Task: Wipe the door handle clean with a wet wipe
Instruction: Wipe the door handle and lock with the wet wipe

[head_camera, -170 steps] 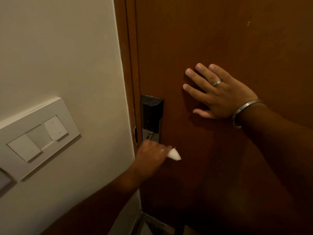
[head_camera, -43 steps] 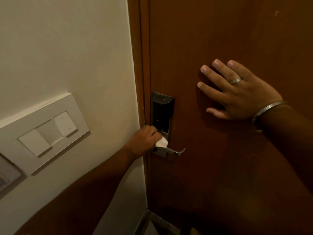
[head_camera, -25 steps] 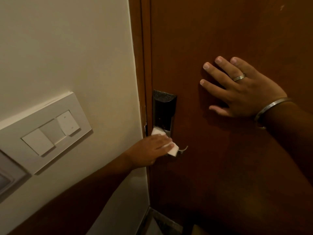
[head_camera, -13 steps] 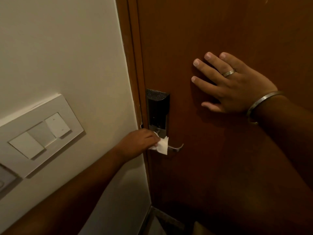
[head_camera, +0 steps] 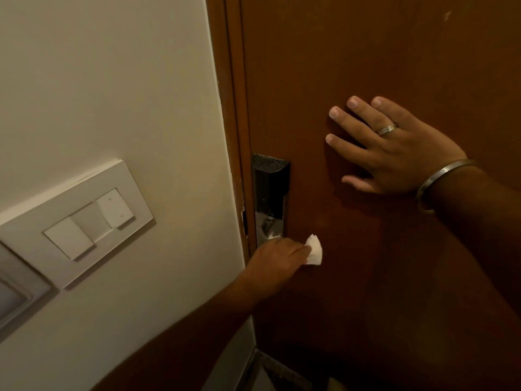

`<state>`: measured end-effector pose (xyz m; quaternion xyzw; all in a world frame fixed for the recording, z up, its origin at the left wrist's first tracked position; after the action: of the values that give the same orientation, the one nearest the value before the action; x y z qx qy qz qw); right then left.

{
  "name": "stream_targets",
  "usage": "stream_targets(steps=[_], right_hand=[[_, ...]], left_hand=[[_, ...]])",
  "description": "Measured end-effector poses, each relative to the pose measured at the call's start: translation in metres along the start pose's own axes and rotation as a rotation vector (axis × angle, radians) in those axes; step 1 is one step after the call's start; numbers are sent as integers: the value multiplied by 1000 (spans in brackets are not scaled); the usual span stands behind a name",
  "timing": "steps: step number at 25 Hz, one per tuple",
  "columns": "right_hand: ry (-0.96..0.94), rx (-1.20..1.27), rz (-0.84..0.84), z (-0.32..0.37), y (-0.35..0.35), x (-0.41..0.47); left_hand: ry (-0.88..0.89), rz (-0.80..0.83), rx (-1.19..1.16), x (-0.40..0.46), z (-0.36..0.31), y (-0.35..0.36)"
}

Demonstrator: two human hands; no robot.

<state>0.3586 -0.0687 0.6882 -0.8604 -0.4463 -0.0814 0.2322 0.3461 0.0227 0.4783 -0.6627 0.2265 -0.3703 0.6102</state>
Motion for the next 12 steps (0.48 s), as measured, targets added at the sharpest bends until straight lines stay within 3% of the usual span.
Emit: stream_targets(steps=[4,6,12], right_hand=[[3,0,13,2,4,-2],[7,3,24,0,3,-2],[11,2,18,1,3,-2]], left_hand=[[-161,-94,-1,-36,71,-18],[-249,-10,-76,-28,95,-17],[-55,-31,38,-34,80,-26]])
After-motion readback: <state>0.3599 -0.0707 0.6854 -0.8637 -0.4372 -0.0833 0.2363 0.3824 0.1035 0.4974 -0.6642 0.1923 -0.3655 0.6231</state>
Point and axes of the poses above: each hand's wrist, its own x-axis towards the middle knuckle, its own y-axis out of the palm, z = x × y, the point moved 10 cm from there along x, towards the middle knuckle, and after that the axes turned 12 degrees about z, right-handed, at the moved point
